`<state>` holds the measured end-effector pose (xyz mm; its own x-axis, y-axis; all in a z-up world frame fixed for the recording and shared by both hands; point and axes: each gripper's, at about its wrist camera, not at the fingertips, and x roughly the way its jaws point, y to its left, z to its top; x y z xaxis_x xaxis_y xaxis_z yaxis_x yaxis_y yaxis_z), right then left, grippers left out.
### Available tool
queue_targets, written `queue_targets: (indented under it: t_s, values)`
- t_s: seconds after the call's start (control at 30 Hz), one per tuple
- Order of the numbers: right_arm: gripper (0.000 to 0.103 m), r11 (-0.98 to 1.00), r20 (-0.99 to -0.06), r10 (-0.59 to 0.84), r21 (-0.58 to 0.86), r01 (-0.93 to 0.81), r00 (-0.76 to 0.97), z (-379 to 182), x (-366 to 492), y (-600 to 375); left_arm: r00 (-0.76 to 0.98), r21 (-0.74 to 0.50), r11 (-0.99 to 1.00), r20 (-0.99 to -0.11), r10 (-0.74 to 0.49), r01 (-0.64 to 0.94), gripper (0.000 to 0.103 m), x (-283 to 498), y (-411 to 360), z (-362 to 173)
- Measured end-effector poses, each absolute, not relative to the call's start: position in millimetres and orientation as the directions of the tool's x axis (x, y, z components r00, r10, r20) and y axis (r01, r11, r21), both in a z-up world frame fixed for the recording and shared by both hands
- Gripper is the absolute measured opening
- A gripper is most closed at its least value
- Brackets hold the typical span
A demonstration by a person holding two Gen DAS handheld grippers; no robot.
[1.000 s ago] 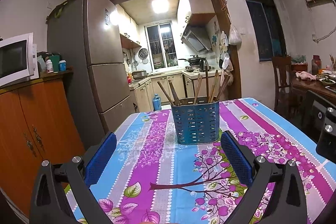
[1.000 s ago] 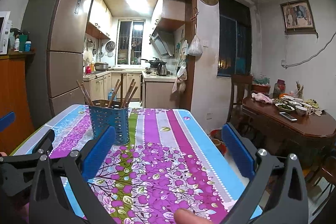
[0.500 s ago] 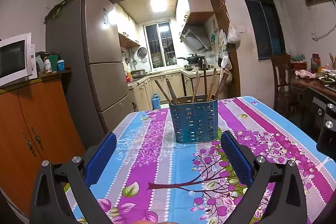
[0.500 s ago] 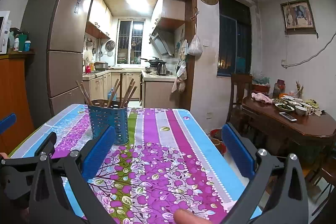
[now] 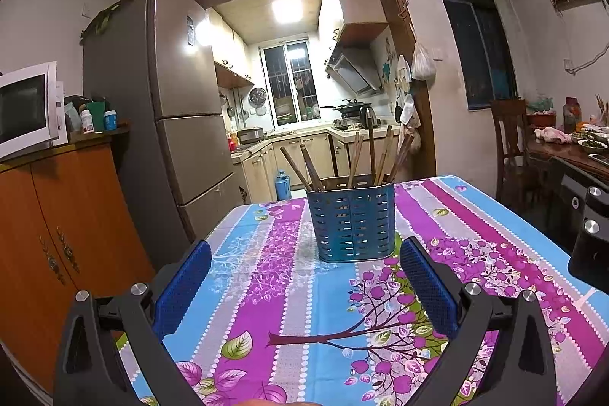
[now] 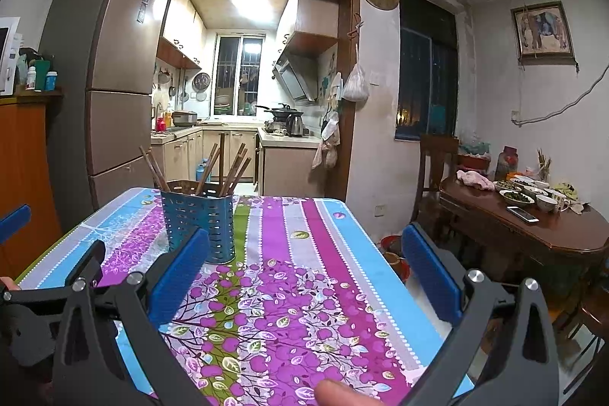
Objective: Organize utensils
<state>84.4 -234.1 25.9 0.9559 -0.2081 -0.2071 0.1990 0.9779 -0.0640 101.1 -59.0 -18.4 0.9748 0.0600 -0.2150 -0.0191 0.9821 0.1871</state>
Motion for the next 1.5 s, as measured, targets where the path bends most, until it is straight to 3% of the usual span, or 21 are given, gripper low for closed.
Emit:
queue_targets:
  t_s: [0.83, 1.5]
  values:
    - [0.098, 0.974, -0.212, -0.225, -0.057, 0.217, 0.951, 23, 84, -244, 0.983, 0.184, 0.983, -0.182, 0.026, 0.009, 0.099, 99, -63, -15]
    - [0.098, 0.973, -0.217, -0.232, -0.053, 0.226, 0.948, 20, 83, -246, 0.978, 0.172, 0.985, -0.208, 0.016, 0.021, 0.099, 103, -63, -22]
